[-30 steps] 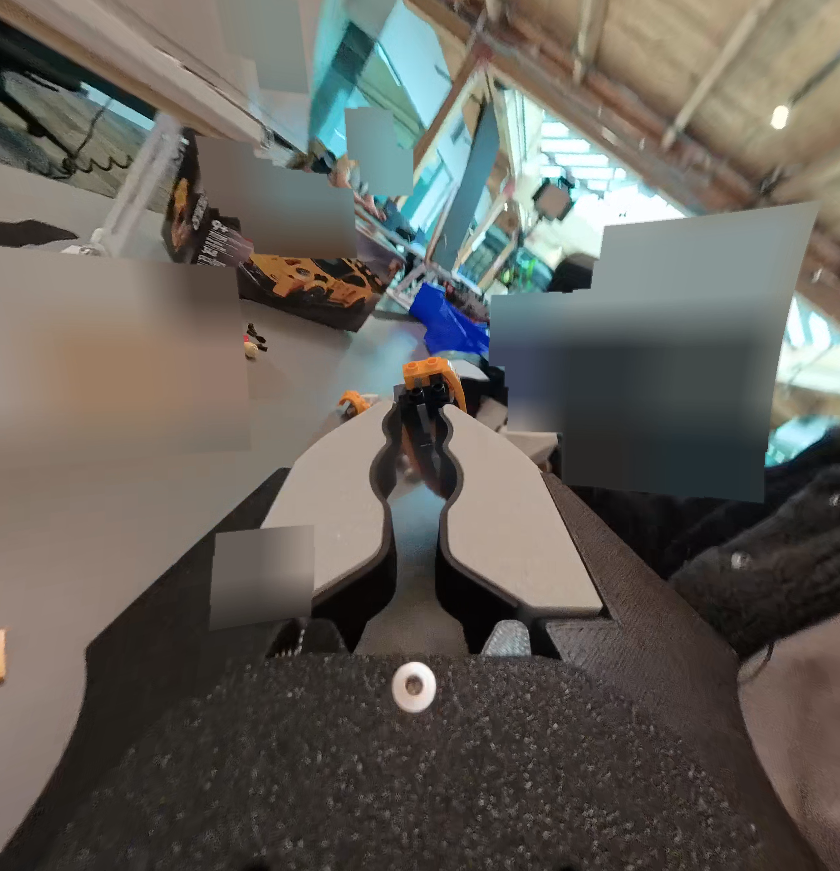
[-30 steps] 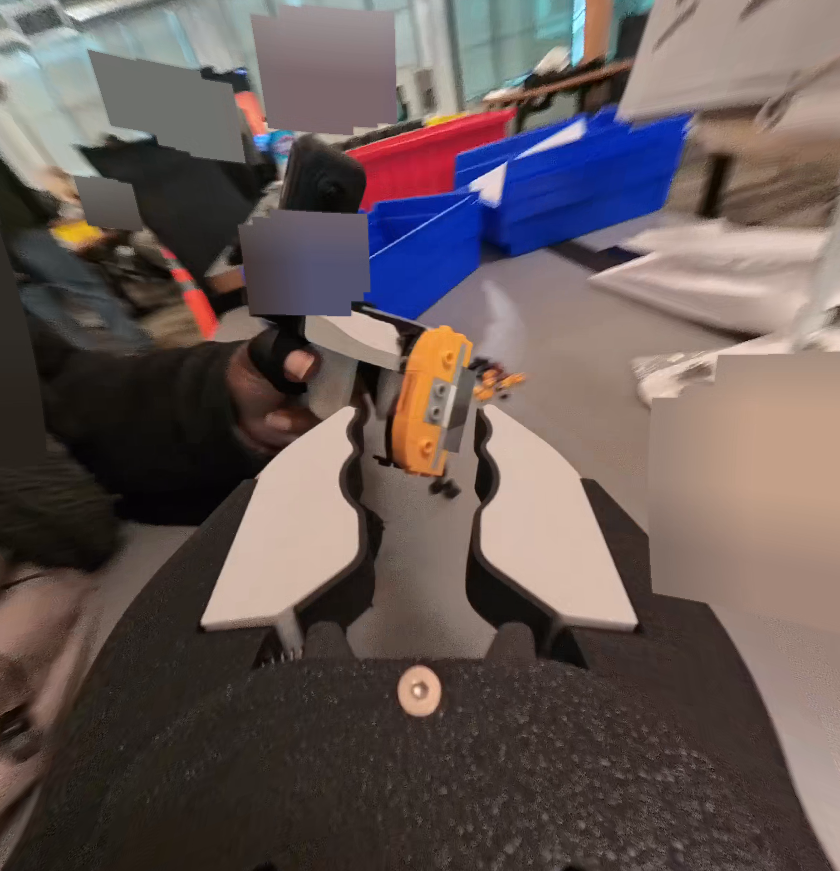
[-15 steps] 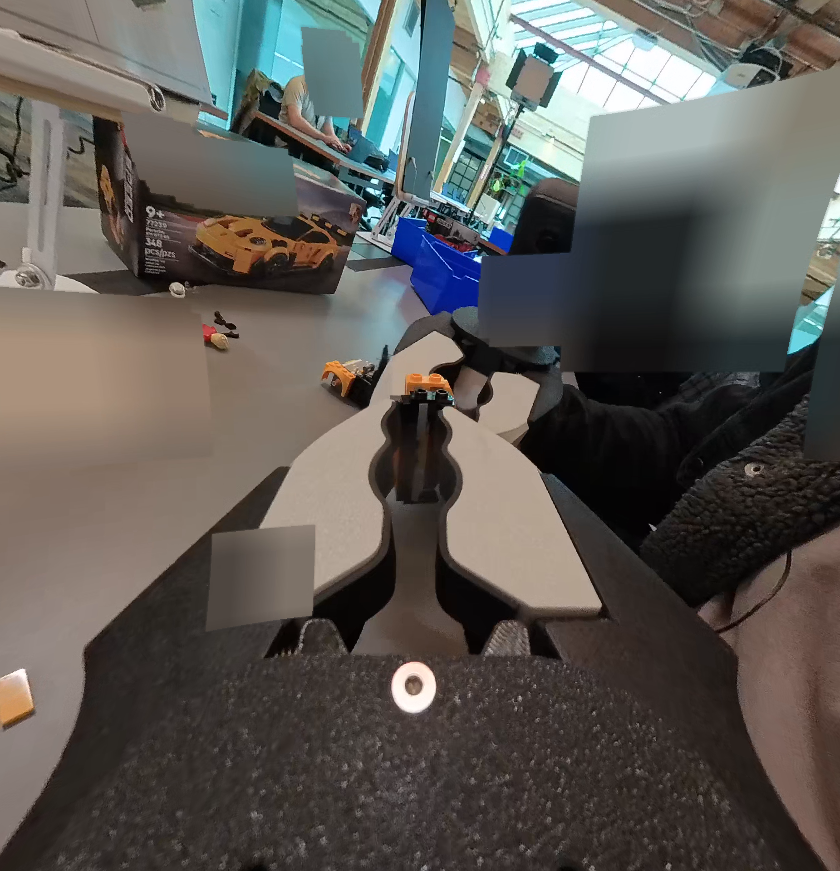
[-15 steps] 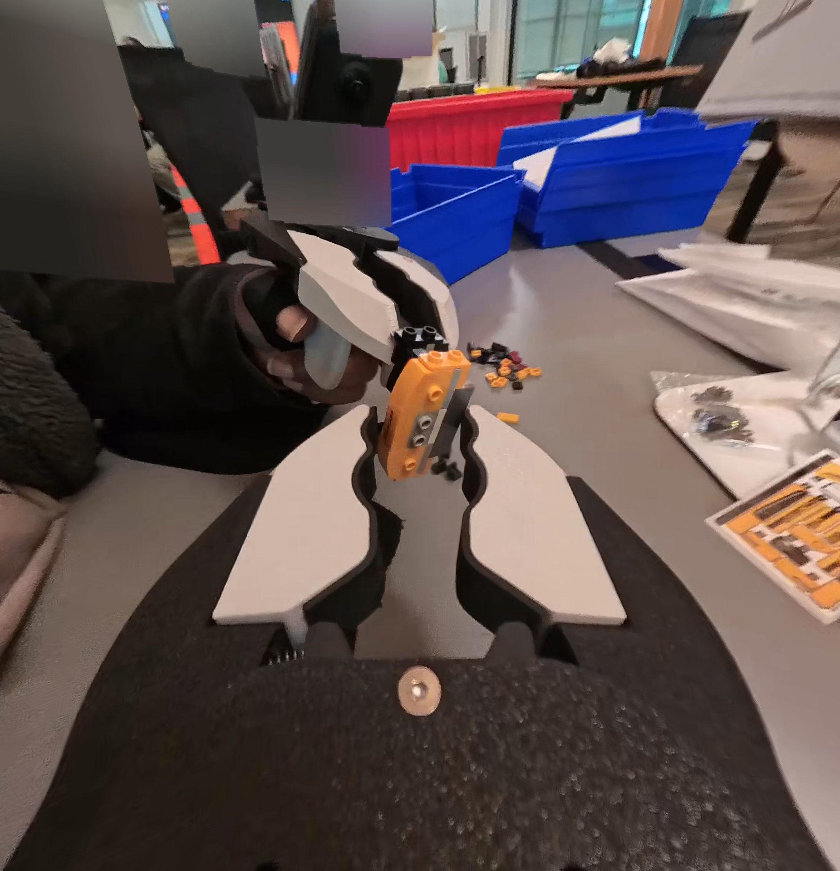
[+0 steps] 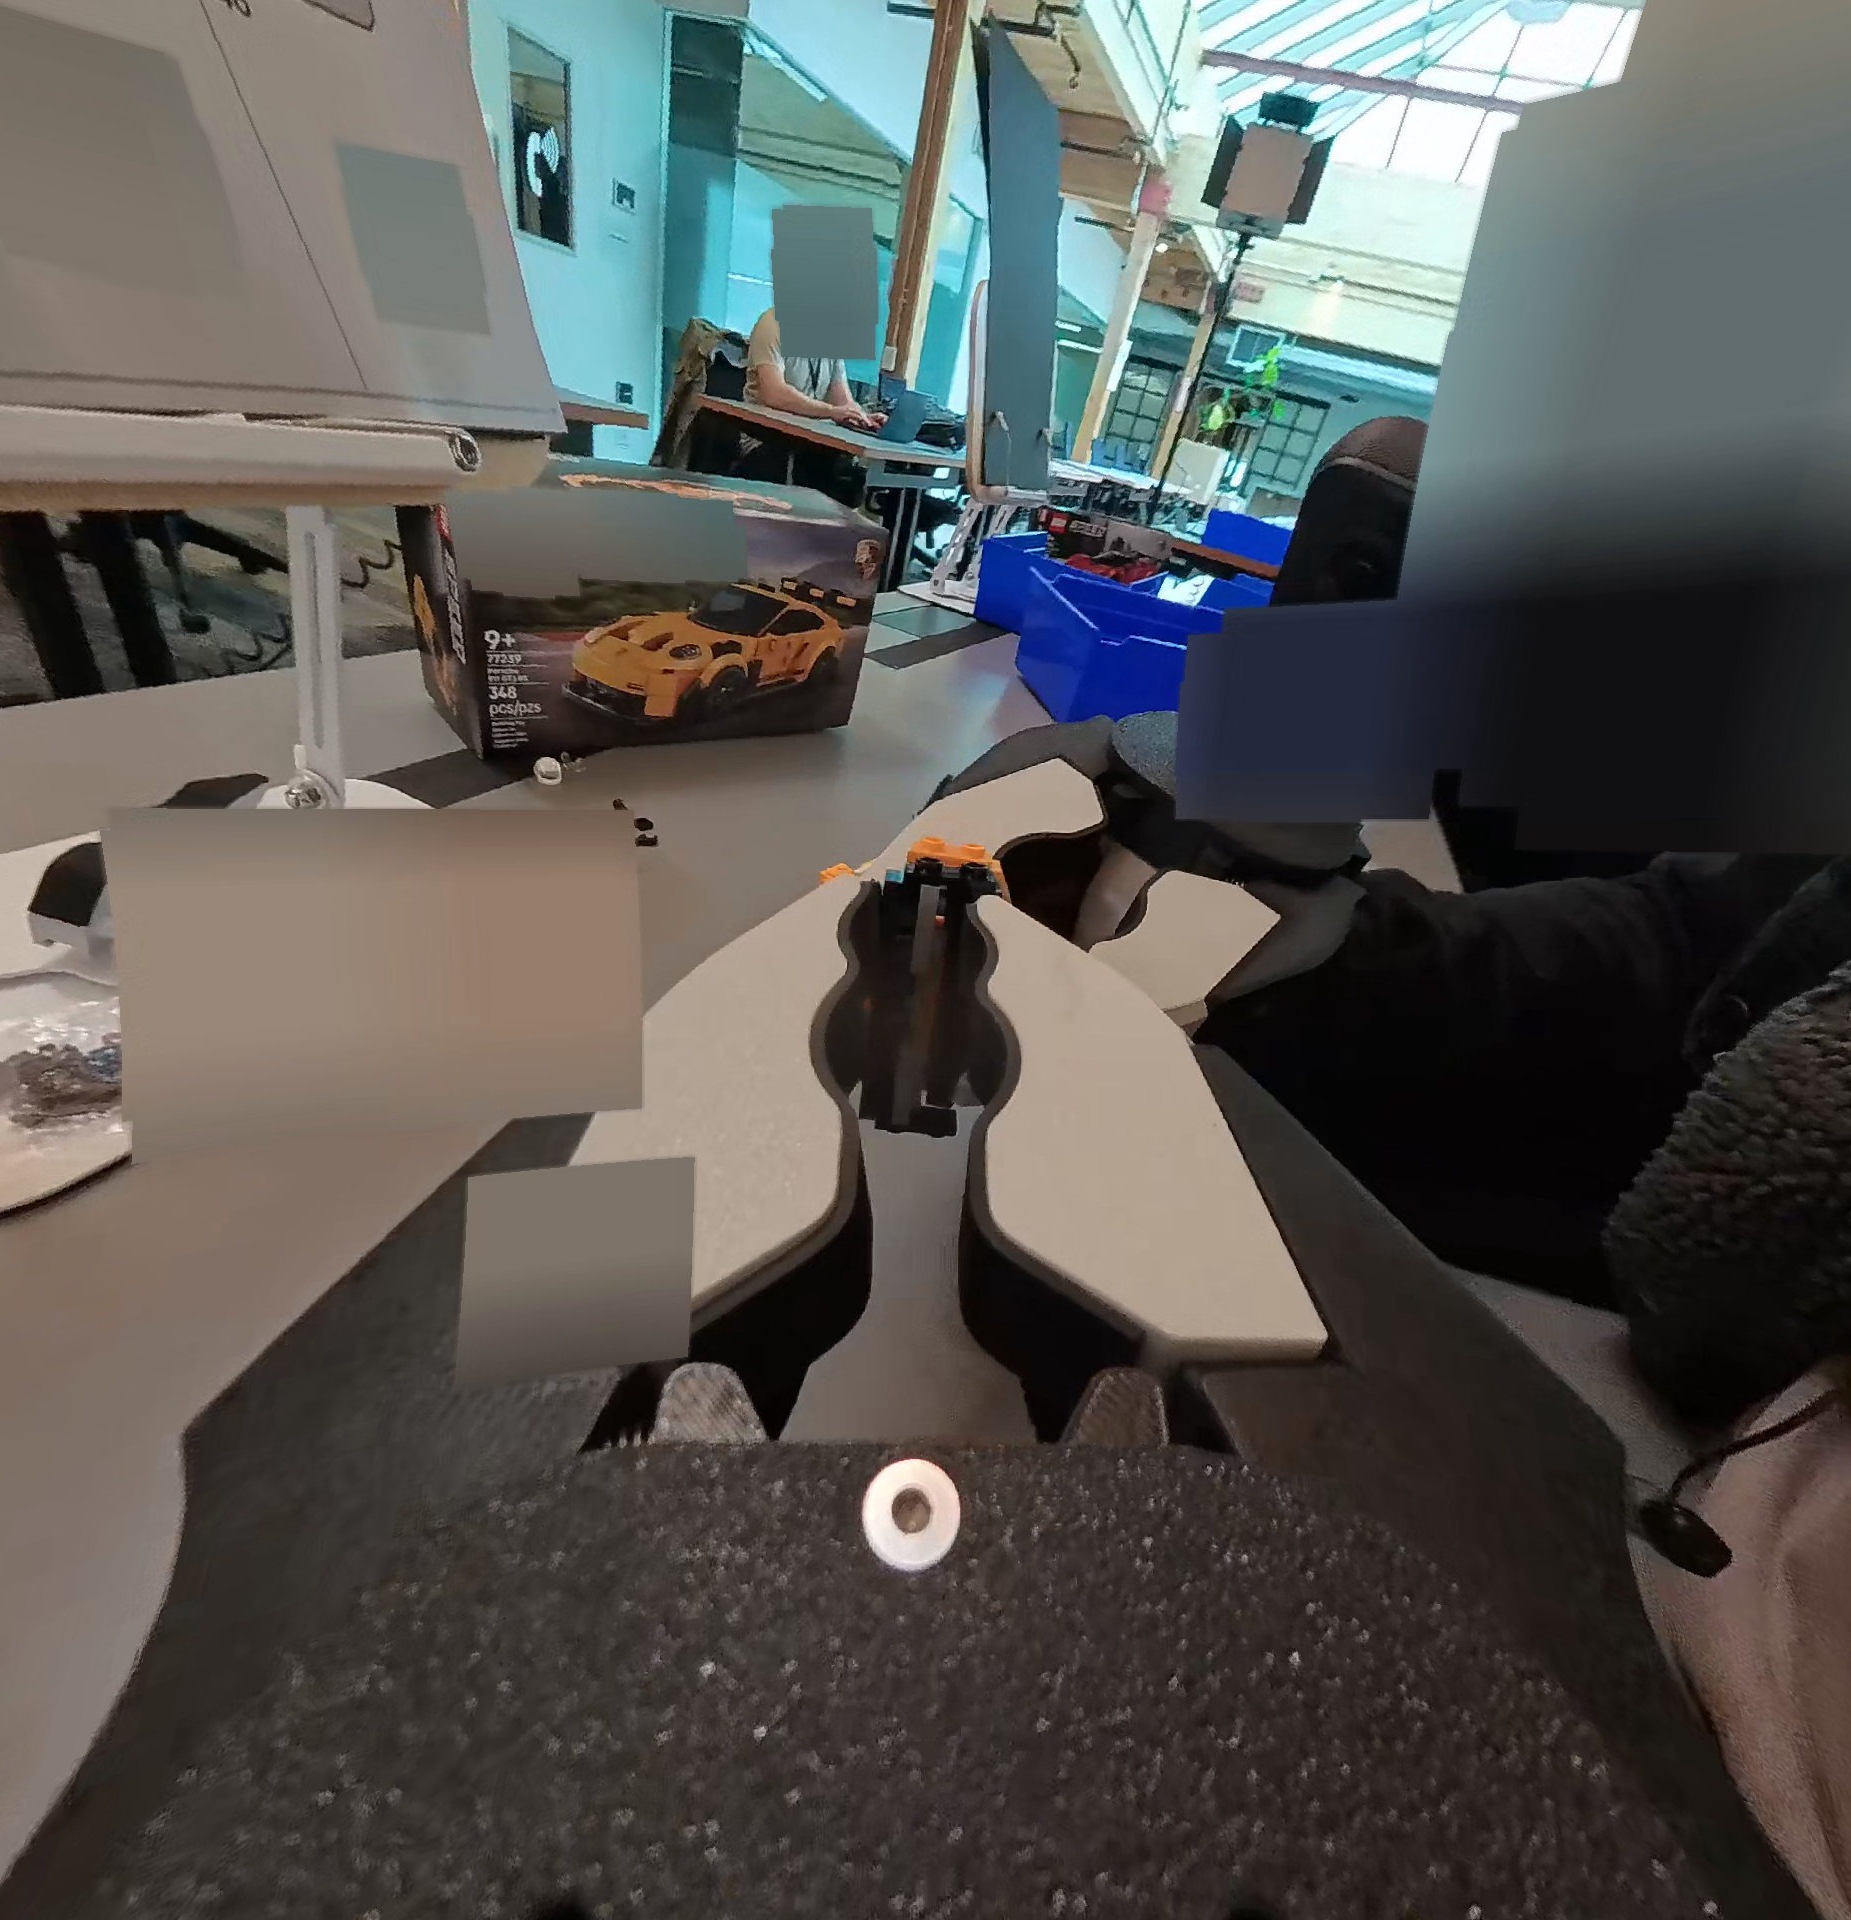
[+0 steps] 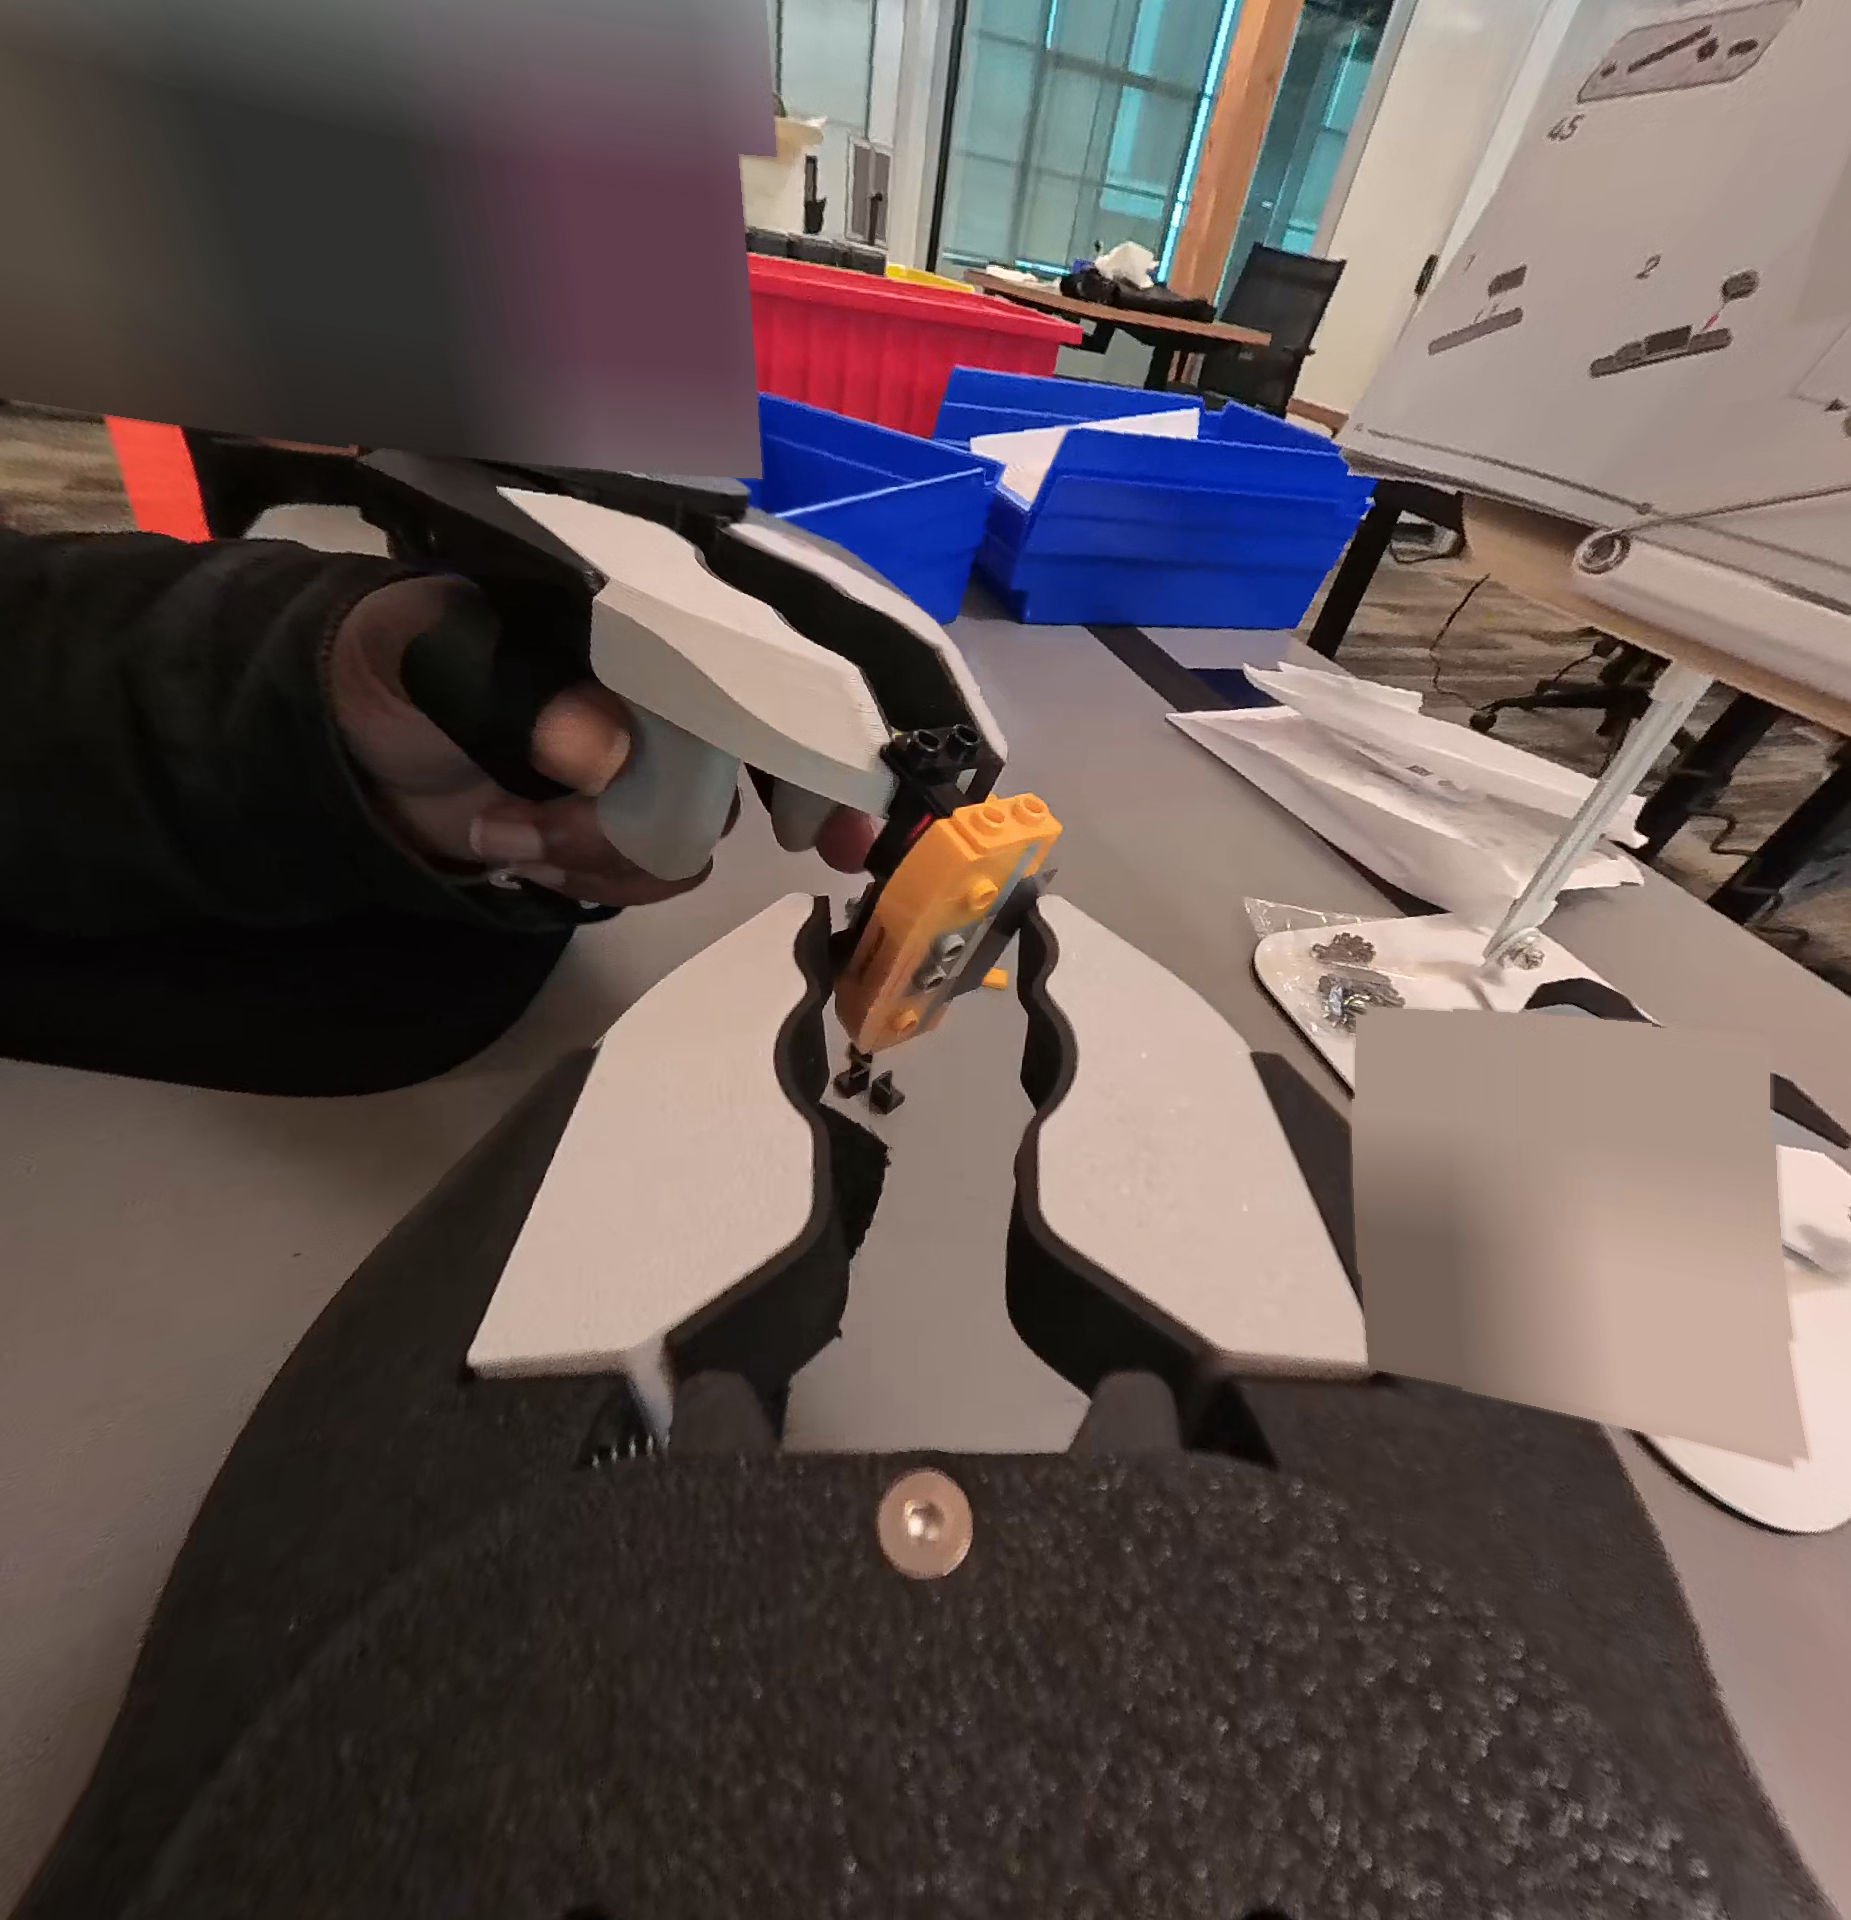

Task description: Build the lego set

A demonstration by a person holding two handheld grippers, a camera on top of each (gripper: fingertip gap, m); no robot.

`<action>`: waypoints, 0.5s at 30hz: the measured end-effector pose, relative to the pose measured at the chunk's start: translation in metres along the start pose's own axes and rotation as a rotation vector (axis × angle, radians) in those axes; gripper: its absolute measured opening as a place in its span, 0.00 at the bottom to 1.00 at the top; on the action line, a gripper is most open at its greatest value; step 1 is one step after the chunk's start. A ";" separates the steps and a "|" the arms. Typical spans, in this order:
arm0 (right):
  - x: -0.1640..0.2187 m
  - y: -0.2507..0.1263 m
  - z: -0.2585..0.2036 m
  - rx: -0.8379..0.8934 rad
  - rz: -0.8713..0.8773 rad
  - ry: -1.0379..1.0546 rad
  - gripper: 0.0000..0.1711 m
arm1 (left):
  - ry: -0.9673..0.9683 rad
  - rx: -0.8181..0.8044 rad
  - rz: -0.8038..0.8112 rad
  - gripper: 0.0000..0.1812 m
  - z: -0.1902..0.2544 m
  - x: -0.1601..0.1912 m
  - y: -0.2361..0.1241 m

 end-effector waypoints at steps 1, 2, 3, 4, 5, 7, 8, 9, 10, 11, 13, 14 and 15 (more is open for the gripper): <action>0.000 0.000 0.000 0.004 0.001 -0.007 0.20 | 0.017 -0.009 -0.001 0.08 0.001 -0.001 0.000; -0.001 0.000 -0.001 0.009 0.004 -0.016 0.20 | 0.031 -0.018 0.002 0.07 0.001 -0.001 -0.001; -0.002 0.000 -0.001 0.015 0.005 -0.024 0.20 | 0.038 -0.023 0.005 0.07 0.002 -0.002 -0.001; -0.003 0.000 -0.001 0.019 0.008 -0.029 0.20 | 0.044 -0.026 0.006 0.07 0.002 -0.003 -0.002; -0.003 0.000 -0.002 0.021 0.009 -0.032 0.20 | 0.052 -0.032 0.005 0.07 0.003 -0.003 -0.002; -0.002 0.000 -0.002 0.024 0.003 -0.040 0.20 | 0.059 -0.039 -0.003 0.06 0.003 -0.002 -0.003; -0.002 0.001 -0.002 0.023 0.002 -0.040 0.20 | 0.059 -0.039 -0.010 0.07 0.003 -0.002 -0.003; -0.001 0.001 -0.002 0.020 0.003 -0.035 0.20 | 0.057 -0.039 -0.015 0.08 0.002 -0.001 -0.003; 0.000 0.001 -0.002 0.016 0.003 -0.029 0.20 | 0.055 -0.040 -0.017 0.08 0.002 -0.001 -0.003; 0.001 0.002 -0.002 0.012 0.001 -0.019 0.20 | 0.051 -0.043 -0.020 0.08 0.001 0.000 -0.003; 0.003 0.002 0.000 0.004 0.003 0.014 0.20 | 0.042 -0.048 -0.021 0.07 -0.001 0.002 -0.002; 0.005 0.002 0.002 -0.007 0.008 0.048 0.20 | 0.030 -0.047 -0.025 0.07 -0.002 0.003 0.000; 0.007 0.002 0.003 -0.023 0.018 0.091 0.20 | 0.013 -0.046 -0.025 0.07 -0.004 0.004 0.001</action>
Point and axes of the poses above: each gripper's, where its closed fingertips meet, y out along the fingers, x out of its underside, z = x × y across the jaws, the point moved 3 cm from there along -y, back along the fingers, and after that the axes turned 12 degrees about -x, right-handed, at the moved point
